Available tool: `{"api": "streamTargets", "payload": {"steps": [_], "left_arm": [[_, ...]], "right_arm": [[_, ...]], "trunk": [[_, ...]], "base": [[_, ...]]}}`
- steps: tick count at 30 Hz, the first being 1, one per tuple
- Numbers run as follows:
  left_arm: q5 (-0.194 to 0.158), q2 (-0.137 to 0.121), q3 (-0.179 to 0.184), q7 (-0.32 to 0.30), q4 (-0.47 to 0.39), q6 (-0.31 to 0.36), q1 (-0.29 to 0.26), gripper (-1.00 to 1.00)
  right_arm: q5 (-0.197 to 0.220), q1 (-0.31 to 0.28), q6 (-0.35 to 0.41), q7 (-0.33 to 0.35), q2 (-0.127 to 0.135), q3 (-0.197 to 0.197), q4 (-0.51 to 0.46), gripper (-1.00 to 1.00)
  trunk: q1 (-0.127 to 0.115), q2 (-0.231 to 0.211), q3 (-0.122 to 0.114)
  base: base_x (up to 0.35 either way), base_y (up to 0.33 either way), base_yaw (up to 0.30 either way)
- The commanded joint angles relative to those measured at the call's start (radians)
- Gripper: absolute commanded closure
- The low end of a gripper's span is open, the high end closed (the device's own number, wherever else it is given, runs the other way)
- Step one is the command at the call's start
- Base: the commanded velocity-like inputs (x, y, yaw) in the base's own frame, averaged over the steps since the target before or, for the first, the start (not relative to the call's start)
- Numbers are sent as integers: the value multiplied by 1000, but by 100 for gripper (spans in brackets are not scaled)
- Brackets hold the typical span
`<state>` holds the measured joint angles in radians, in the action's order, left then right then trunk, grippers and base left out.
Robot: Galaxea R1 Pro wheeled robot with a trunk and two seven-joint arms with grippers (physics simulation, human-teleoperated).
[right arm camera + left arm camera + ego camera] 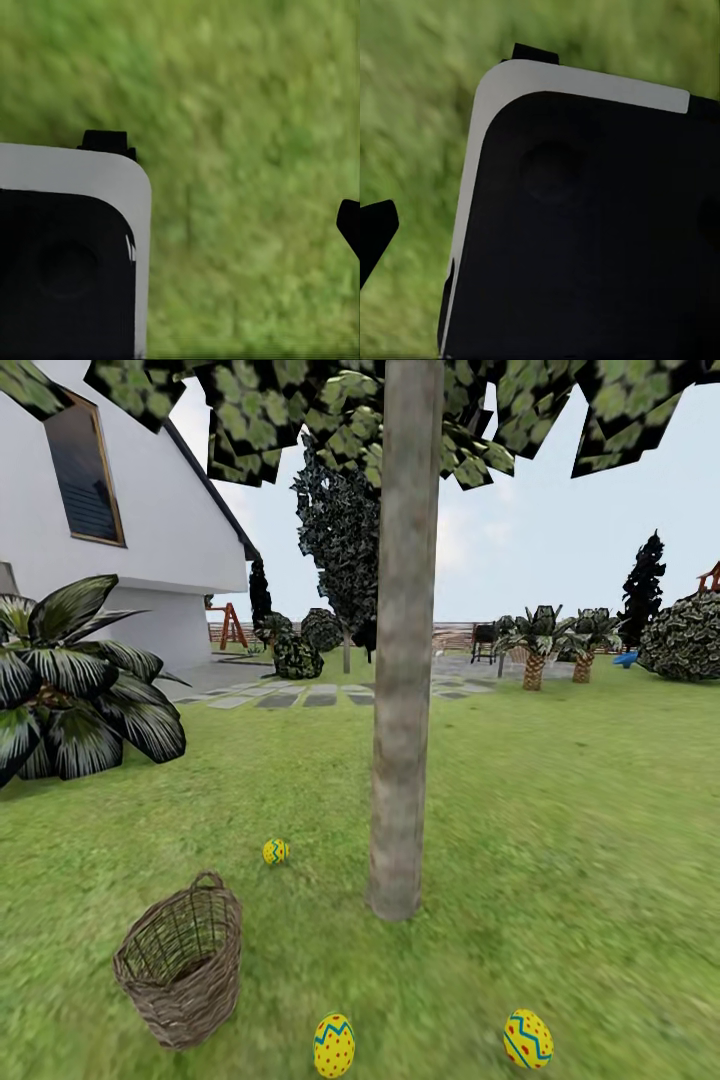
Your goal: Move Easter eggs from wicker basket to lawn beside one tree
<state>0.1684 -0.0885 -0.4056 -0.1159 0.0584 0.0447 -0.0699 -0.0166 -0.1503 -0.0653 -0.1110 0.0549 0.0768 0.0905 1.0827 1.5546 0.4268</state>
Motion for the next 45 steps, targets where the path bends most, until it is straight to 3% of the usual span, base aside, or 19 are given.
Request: {"api": "streamTargets", "payload": {"steps": [1, 8, 45], "left_arm": [[9, -1, -9, -2, 1, 1, 1, -100], [8, -2, -10, -1, -1, -58, 5, -100], [9, 1, -9, -4, -3, -48, 5, -100]], "right_arm": [[-2, 1, -6, -3, -1, 8, 5, -100], [-2, 4, -4, -4, 0, 7, 5, -100], [-2, 5, -4, -3, 0, 6, 3, -100]], "trunk": [[-4, -7, -2], [-31, -56, -24], [-173, -315, -140]], "base": [[0, 0, 0], [0, 0, 0], [0, 0, 0]]}}
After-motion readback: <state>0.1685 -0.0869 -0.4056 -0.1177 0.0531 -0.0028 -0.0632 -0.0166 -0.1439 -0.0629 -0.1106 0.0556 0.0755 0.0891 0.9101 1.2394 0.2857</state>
